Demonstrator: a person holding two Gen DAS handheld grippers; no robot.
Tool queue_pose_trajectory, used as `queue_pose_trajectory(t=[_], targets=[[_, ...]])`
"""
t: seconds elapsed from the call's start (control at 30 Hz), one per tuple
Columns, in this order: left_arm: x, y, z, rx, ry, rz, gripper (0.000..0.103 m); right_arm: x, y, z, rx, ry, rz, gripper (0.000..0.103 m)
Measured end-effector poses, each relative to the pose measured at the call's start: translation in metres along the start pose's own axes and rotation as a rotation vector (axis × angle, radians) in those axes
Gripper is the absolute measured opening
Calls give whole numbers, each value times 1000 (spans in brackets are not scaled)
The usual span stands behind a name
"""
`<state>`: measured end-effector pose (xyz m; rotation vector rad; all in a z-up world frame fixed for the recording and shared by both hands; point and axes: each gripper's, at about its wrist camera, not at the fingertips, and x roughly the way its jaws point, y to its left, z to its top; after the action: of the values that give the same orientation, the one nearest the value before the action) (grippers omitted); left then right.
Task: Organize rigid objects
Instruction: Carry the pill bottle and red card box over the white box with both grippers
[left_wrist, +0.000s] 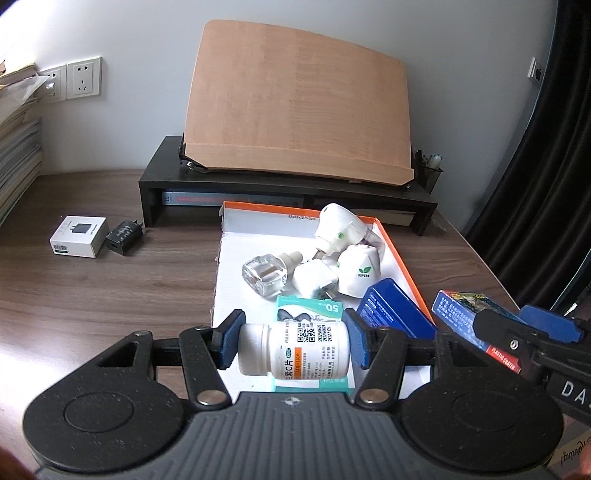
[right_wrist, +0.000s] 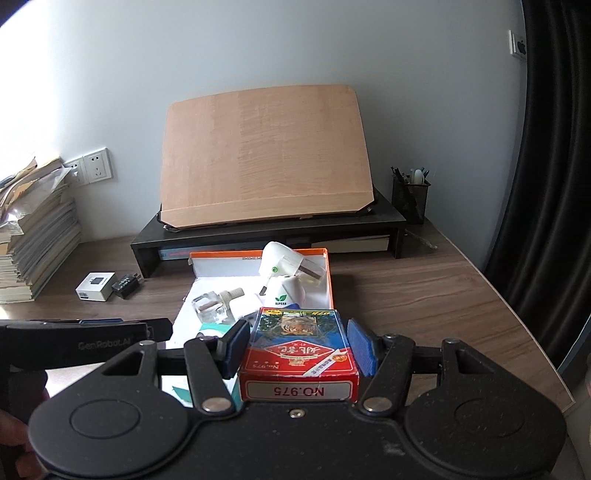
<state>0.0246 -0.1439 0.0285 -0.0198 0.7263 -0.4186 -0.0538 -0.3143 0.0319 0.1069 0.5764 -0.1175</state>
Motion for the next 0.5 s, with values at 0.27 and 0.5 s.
queue_pose_trajectory(t=[0.27, 0.5], targets=[[-3, -1, -8, 4, 19, 2, 58, -1, 5, -8, -4, 17, 18, 71], [-9, 5, -10, -9, 20, 11, 58, -1, 13, -12, -13, 25, 26, 71]])
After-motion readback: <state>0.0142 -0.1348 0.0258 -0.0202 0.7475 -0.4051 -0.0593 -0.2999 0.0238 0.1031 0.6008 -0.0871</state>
